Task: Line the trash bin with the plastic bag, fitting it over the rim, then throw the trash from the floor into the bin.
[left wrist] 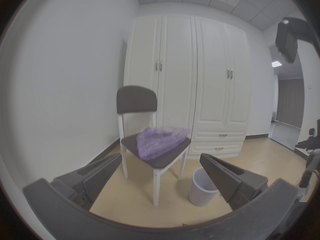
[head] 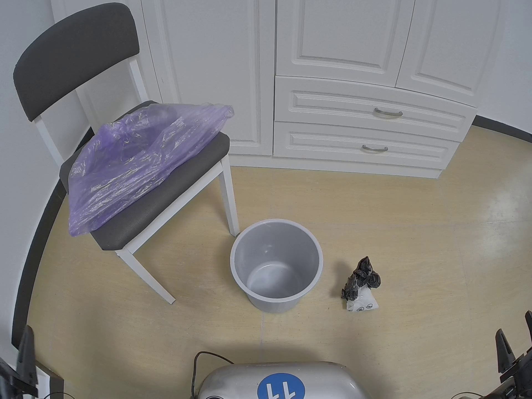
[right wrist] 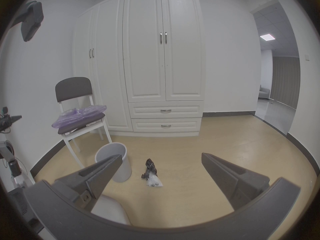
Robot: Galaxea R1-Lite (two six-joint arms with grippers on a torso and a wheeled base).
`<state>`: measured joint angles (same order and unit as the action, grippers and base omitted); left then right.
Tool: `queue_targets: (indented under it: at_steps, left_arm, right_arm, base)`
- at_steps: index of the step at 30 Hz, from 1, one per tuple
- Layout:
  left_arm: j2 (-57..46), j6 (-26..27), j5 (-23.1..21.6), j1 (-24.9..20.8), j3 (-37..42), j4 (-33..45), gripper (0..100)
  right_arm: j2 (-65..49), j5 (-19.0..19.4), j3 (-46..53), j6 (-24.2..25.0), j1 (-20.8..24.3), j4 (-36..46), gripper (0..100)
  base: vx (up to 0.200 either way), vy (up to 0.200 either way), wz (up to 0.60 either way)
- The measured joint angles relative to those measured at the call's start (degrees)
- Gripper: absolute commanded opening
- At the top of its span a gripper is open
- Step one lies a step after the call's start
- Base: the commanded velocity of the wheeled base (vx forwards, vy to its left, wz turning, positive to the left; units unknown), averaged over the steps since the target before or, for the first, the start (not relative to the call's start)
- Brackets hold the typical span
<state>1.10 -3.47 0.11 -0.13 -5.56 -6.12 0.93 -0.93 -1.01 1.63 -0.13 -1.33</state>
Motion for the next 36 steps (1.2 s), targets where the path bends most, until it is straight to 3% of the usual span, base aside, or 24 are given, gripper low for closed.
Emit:
queue_targets:
  at_steps: [6,12,22,30,36]
  left_arm:
    - [3.45,2.52,0.76,-1.9,-8.98,4.57,100]
    - [11.52,7.63,2.97,-3.33,-14.77,7.57,100]
    - [33.79,22.05,7.24,-1.21,-20.92,9.07,100]
    - [55.58,30.34,10.58,0.82,-25.59,5.77,100]
    - [69.73,39.0,15.96,1.76,-29.38,-3.02,100]
  right_arm:
    - [1.28,0.49,-4.63,0.85,-0.09,-4.39,100]
    - [10.67,1.82,-12.82,0.09,-0.09,-5.92,100]
    - [34.54,3.9,-21.67,-4.04,3.96,-11.4,100]
    - [47.2,4.6,-22.86,-2.91,7.33,-20.53,100]
    - [52.79,5.16,-23.47,-2.32,8.12,-24.64,100]
  base:
    - [0.0,0.0,0.0]
    - [0.0,0.0,0.0]
    - [0.0,0.0,0.0]
    - [0.0,0.0,0.0]
    - [0.0,0.0,0.0]
